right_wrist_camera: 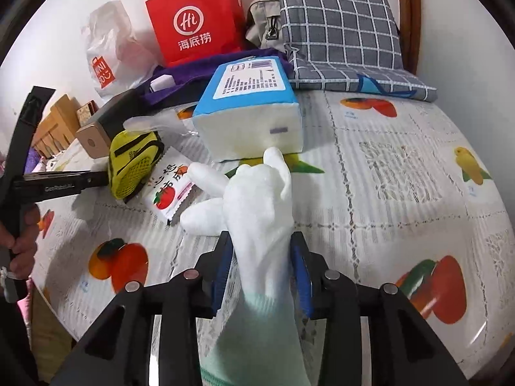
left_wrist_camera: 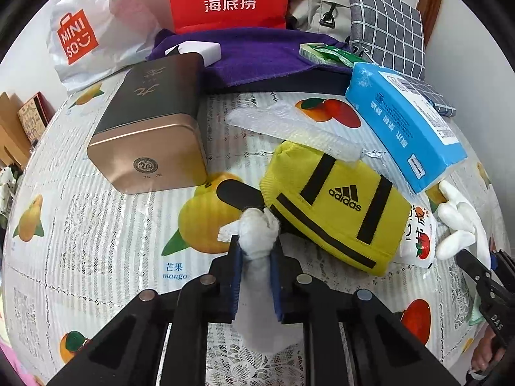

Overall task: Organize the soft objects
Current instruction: 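Grasp the white cloth with the left gripper while the right gripper grasps the white glove, then carry the white cloth and white glove toward the purple towel with both grippers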

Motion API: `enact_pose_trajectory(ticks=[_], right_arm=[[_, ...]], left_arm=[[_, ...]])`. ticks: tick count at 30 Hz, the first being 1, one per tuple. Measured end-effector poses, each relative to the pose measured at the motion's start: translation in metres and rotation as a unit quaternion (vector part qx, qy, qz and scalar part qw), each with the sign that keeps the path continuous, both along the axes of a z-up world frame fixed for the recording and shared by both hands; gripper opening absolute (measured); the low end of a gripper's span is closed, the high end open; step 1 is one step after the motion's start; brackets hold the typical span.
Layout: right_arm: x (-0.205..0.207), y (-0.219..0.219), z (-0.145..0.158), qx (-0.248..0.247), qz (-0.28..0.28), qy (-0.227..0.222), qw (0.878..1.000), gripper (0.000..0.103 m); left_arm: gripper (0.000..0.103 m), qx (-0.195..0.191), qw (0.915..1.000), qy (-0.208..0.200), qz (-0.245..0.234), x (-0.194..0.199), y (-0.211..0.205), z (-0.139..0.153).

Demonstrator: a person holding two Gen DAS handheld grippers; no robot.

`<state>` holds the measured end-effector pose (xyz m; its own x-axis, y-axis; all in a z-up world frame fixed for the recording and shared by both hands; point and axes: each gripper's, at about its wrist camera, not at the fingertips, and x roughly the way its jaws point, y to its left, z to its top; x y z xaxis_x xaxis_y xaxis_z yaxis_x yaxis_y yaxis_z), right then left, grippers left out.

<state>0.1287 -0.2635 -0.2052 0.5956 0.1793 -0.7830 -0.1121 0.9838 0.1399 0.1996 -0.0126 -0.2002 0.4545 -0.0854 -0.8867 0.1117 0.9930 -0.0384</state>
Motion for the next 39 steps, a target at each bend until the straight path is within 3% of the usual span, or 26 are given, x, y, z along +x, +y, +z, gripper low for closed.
enact_pose_trajectory(ticks=[1,3,13,25,39], right_arm=[[0.001,0.001,0.000,-0.005,0.000,-0.003,1.000,0.034],[0.001,0.005,-0.001,-0.016,0.010,-0.005,1.000,0.008],[-0.003,0.008,0.017,-0.015,0.010,-0.018,1.000,0.008],[-0.006,0.013,0.067,0.007,0.015,-0.057,0.998,0.008],[0.034,0.026,0.115,0.017,0.019,-0.079,0.997,0.008]], left_arm=[[0.015,-0.004,1.0000,0.000,0.001,-0.001,0.002,0.000],[0.014,-0.005,1.0000,0.001,0.000,-0.003,0.004,0.000],[0.014,-0.025,0.9996,-0.002,-0.011,-0.017,0.011,0.008],[0.014,-0.059,0.9979,-0.029,0.000,-0.024,0.035,0.044],[0.014,-0.080,0.9948,-0.051,0.034,-0.002,0.070,0.084]])
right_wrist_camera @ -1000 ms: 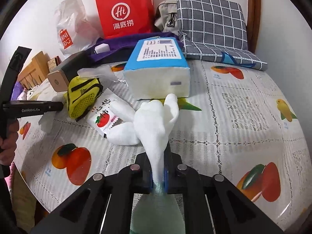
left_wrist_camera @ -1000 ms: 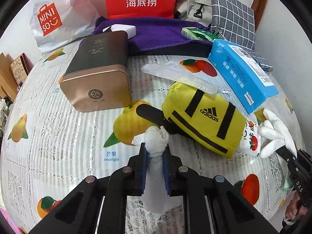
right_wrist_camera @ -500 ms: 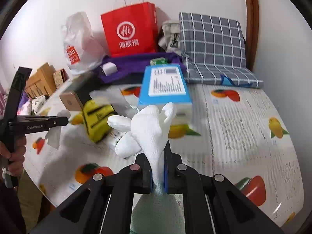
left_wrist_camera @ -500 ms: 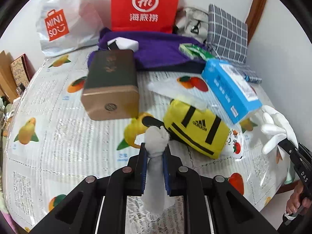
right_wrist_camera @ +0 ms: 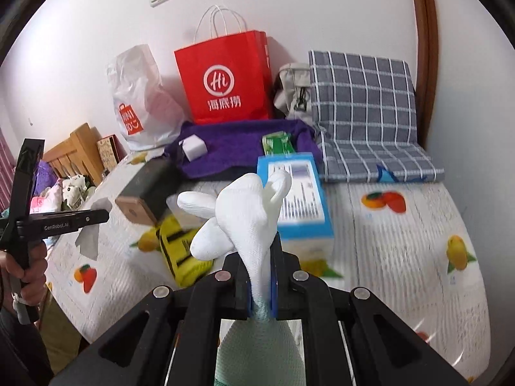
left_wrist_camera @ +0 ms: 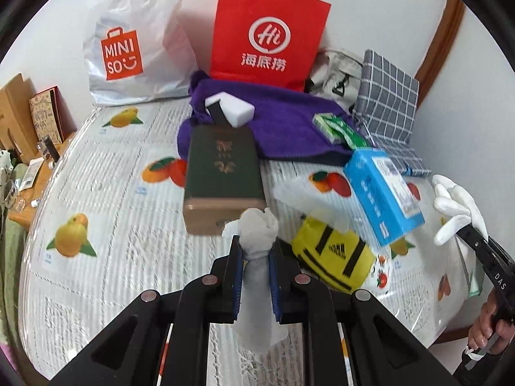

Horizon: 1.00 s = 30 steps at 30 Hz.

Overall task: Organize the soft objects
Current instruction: 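Carry the white cloth and white glove toward the purple towel with both grippers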

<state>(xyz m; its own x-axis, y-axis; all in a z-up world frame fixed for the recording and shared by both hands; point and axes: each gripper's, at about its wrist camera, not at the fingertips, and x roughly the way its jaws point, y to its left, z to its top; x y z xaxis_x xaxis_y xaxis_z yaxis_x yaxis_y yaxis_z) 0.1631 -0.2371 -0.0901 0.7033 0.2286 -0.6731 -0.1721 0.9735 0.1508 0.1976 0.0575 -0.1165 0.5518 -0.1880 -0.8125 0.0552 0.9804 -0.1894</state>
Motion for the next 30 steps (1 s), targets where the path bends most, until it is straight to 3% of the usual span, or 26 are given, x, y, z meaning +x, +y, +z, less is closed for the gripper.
enact_pose_trajectory(ticks=[12,30], right_arm=[[0.058,0.005,0.035,0.018,-0.006,-0.026,0.999,0.008],[0.134,0.018,0.055,0.023,0.010,-0.037,0.999,0.008]], left_arm=[[0.014,0.002,0.9999,-0.010,0.011,0.048,0.009,0.024],[0.014,-0.004,0.9998,-0.011,0.017,0.113,0.010,0.043]])
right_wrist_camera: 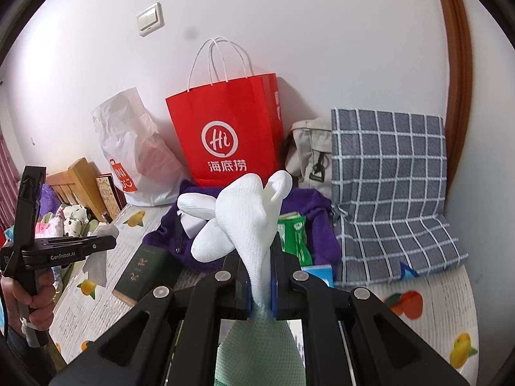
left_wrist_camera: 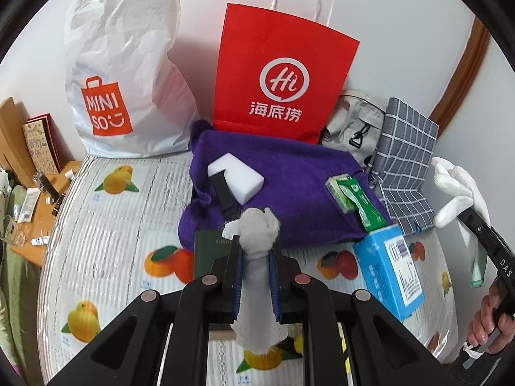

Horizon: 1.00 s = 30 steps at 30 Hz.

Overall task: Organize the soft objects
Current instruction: 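Carry the white cloth and white glove toward the purple towel with both grippers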

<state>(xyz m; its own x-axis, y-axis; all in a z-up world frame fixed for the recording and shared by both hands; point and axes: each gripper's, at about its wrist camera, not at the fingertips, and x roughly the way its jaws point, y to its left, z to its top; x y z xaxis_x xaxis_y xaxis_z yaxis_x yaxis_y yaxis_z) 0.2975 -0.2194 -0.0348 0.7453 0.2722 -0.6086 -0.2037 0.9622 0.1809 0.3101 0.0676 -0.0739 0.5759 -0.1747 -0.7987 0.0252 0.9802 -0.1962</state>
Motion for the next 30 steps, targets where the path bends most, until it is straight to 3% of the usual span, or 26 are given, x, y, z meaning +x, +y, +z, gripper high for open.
enact_pose_trajectory(ticks=[12,25,30], right_arm=[[0.062,0.013,-0.007,0.012,0.016,0.008,1.000,0.008],[0.132,0.023,-0.036,0.038,0.031,0.042,0.998,0.008],[0.154,0.025,-0.060,0.021,0.027,0.066,0.997,0.008]], left_arm=[[0.014,-0.020,0.9997,0.013,0.000,0.057,-0.001,-0.005],[0.014,-0.031,0.9990,0.031,-0.010,0.119,-0.013,-0.020],[0.014,-0.038,0.9984,0.039,-0.016,0.137,-0.021,-0.035]])
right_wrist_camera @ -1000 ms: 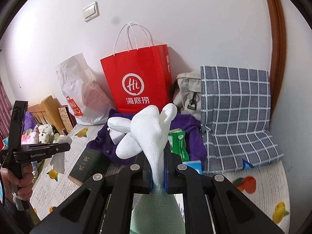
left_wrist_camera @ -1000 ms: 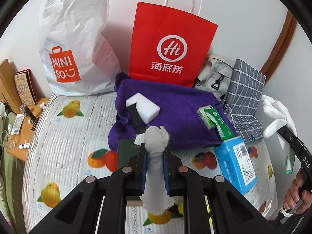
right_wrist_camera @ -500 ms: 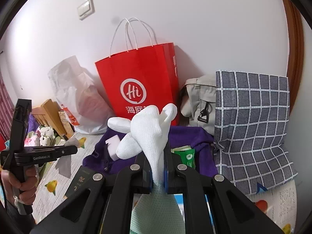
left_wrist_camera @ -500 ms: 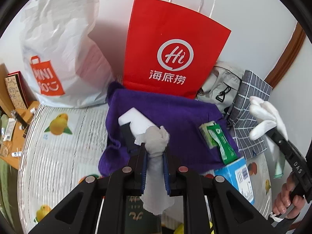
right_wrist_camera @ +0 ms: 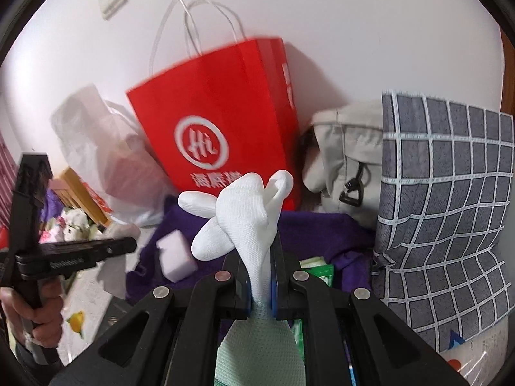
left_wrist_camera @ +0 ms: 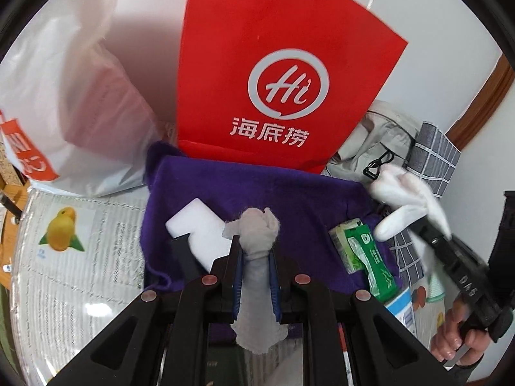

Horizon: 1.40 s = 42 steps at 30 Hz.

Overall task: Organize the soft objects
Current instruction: 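Carry the white cloth and white glove toward the purple towel with both grippers, then lower the cloth and glove onto the purple towel and open both grippers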

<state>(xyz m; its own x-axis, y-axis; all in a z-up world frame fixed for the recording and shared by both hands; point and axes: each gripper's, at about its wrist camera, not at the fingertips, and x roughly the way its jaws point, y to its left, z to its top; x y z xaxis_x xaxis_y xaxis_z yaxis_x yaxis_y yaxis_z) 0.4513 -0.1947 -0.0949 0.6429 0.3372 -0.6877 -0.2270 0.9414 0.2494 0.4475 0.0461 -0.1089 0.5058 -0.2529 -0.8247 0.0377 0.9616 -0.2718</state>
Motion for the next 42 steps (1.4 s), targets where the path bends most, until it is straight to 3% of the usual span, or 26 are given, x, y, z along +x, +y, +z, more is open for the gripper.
enact_pose_trajectory(ticks=[8,13,29,32,34,35,37,39,41,42], right_arm=[[0.021,0.005,-0.045,0.002,0.019,0.062,0.998,0.009],[0.027,0.013,-0.061,0.008,0.028,0.081,0.996,0.010],[0.035,0.012,-0.082,0.009,-0.002,0.098,0.995,0.014],[0.035,0.011,-0.082,0.014,-0.006,0.099,0.995,0.021],[0.036,0.010,-0.081,0.011,-0.010,0.102,0.995,0.035],[0.035,0.010,-0.080,0.010,-0.011,0.099,0.995,0.047],[0.033,0.009,-0.075,0.008,-0.016,0.086,0.996,0.056],[0.032,0.007,-0.070,0.007,-0.019,0.079,0.997,0.066],[0.029,0.003,-0.065,0.015,-0.020,0.074,0.997,0.068],[0.029,0.002,-0.063,0.019,-0.021,0.073,0.997,0.068]], left_arm=[[0.014,-0.028,0.9986,0.044,-0.014,0.015,-0.004,-0.039],[0.014,-0.024,0.9983,0.050,-0.018,0.019,-0.006,-0.048],[0.015,-0.018,0.9978,0.061,-0.017,0.027,-0.017,-0.065],[0.015,-0.017,0.9978,0.061,-0.017,0.026,-0.015,-0.065],[0.015,-0.015,0.9979,0.061,-0.016,0.027,-0.016,-0.065],[0.016,-0.016,0.9979,0.061,-0.015,0.027,-0.016,-0.065],[0.018,-0.020,0.9977,0.063,-0.015,0.028,-0.015,-0.065],[0.023,-0.022,0.9976,0.063,-0.016,0.028,-0.015,-0.064],[0.040,-0.021,0.9977,0.062,-0.017,0.028,-0.015,-0.063],[0.043,-0.021,0.9979,0.059,-0.017,0.026,-0.012,-0.061]])
